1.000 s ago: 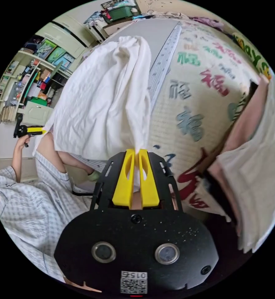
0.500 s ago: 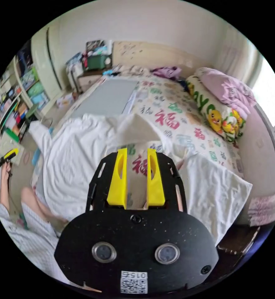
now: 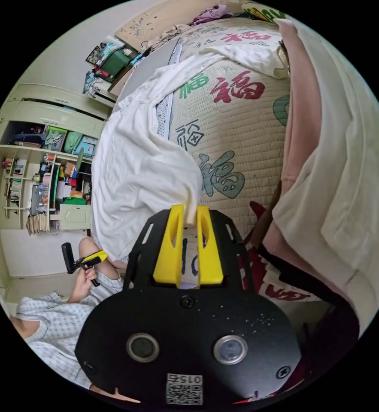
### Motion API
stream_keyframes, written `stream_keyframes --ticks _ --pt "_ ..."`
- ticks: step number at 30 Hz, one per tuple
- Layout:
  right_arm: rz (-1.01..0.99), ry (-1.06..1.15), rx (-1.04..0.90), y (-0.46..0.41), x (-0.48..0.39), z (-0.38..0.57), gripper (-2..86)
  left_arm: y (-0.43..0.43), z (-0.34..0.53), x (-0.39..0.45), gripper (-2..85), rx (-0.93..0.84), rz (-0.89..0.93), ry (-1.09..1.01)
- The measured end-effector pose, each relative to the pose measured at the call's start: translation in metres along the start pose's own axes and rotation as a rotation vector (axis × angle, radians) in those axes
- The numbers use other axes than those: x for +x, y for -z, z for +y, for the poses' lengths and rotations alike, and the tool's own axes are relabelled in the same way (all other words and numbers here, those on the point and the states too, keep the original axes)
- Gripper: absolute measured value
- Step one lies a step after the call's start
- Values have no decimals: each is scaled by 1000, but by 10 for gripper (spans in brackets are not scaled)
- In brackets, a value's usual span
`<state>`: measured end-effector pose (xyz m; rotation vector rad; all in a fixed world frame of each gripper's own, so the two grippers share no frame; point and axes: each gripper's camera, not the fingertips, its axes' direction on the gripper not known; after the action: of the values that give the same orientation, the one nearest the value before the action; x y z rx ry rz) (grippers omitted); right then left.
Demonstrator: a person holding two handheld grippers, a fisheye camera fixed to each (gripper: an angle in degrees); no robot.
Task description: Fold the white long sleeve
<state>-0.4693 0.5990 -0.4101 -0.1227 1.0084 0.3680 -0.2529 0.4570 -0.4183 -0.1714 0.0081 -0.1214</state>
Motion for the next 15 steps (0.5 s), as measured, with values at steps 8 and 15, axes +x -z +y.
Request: stream_keyframes --ticks 8,15 --pt "63 203 -40 16 -71 77 9 125 53 -33 -2 194 -78 -26" --pt "156 242 -113 -23 -119 136 6 132 68 -55 -3 149 -191 -10"
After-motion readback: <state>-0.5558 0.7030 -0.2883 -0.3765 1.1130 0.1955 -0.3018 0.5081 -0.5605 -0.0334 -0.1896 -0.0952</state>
